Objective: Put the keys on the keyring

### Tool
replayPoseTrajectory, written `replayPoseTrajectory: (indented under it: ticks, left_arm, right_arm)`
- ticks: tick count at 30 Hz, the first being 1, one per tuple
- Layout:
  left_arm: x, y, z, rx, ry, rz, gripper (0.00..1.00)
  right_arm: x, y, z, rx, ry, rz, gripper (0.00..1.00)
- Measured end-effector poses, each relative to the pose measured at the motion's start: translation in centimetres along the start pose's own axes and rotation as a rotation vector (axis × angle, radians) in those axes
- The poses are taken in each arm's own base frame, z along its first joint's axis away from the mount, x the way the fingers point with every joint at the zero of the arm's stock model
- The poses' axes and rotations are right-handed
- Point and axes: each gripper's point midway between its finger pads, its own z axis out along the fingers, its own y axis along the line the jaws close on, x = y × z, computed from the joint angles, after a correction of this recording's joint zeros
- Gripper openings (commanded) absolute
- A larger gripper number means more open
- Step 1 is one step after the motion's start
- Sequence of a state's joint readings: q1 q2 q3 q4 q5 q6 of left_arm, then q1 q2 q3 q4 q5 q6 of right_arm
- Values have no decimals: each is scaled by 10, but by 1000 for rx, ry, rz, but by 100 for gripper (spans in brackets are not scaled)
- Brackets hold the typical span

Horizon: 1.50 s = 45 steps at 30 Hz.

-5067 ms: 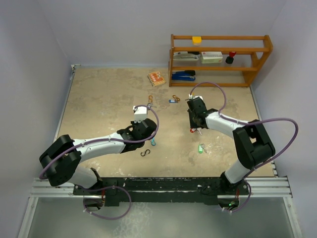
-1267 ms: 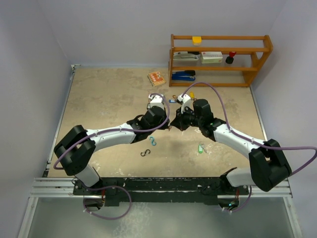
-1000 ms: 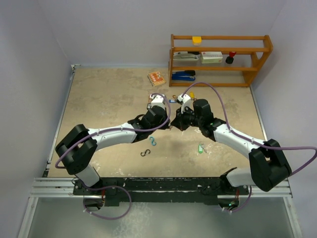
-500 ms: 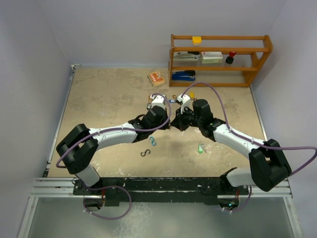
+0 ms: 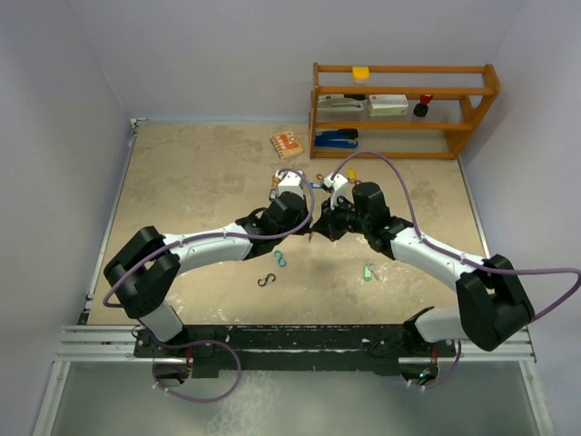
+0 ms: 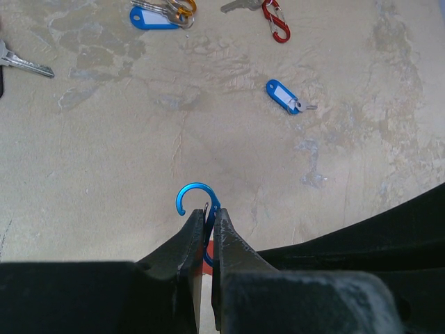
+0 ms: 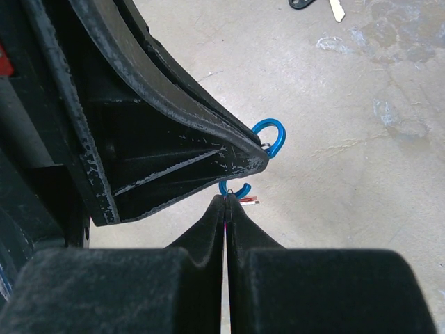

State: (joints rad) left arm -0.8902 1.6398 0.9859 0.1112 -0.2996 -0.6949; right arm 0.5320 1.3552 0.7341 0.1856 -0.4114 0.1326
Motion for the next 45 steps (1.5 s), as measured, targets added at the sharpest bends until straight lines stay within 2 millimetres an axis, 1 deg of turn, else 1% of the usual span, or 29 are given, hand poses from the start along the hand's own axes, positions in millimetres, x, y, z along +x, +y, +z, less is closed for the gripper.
replayPoseTrajectory:
  ticks: [3, 4, 7, 9, 11, 13, 18, 21, 23, 26, 27, 31, 33, 35, 39, 42, 45]
  left_arm:
    - [0, 0, 0, -2, -1, 0, 0]
    - [-1, 0, 0, -2, -2, 0, 7]
    - [-2, -1, 2, -2, -4, -1, 38]
    - [-3, -1, 3, -8, -8, -1, 49]
    - [-5, 2, 3, -19, -15, -4, 54]
    - [-7, 5, 4, -31, -21, -6, 57]
    - [-9, 10, 4, -58, -34, -11, 58]
    - [-14, 15, -1, -91, -56, -26, 60]
    - [-23, 20, -10, -114, -94, -43, 63]
    - [-36, 34, -29, -160, -159, -75, 74]
    - [-40, 40, -37, -177, -185, -89, 76]
    - [-48, 64, -63, -247, -254, -120, 77]
    - [-47, 77, -71, -296, -268, -118, 77]
    - [-43, 86, -74, -334, -267, -111, 77]
    - [-32, 103, -78, -385, -254, -96, 77]
    - [-28, 112, -86, -404, -253, -92, 77]
    - [-34, 113, -94, -402, -274, -104, 77]
  right_arm:
    - [0, 0, 0, 0, 0, -1, 0]
    - [0, 0, 0, 0, 0, -2, 0]
    - [0, 0, 0, 0, 0, -2, 0]
    - [2, -1, 0, 3, 7, -2, 0]
    - [5, -2, -1, 9, 18, 3, 0]
    - [6, -2, -1, 11, 21, 4, 0]
    - [6, -4, -1, 21, 22, 4, 0]
    - [5, -5, -1, 28, 20, 3, 0]
    - [6, -5, -1, 35, 20, 2, 0]
    - [5, -9, -1, 55, 19, 3, 0]
    - [5, -10, -1, 62, 19, 6, 0]
    - [4, -16, 2, 96, 19, 20, 0]
    - [3, -19, 8, 111, 28, 29, 0]
    - [4, -23, 17, 124, 44, 37, 0]
    - [4, -22, 37, 126, 75, 46, 0]
    - [-4, -19, 52, 119, 76, 42, 0]
    - [-17, -13, 65, 104, 59, 35, 0]
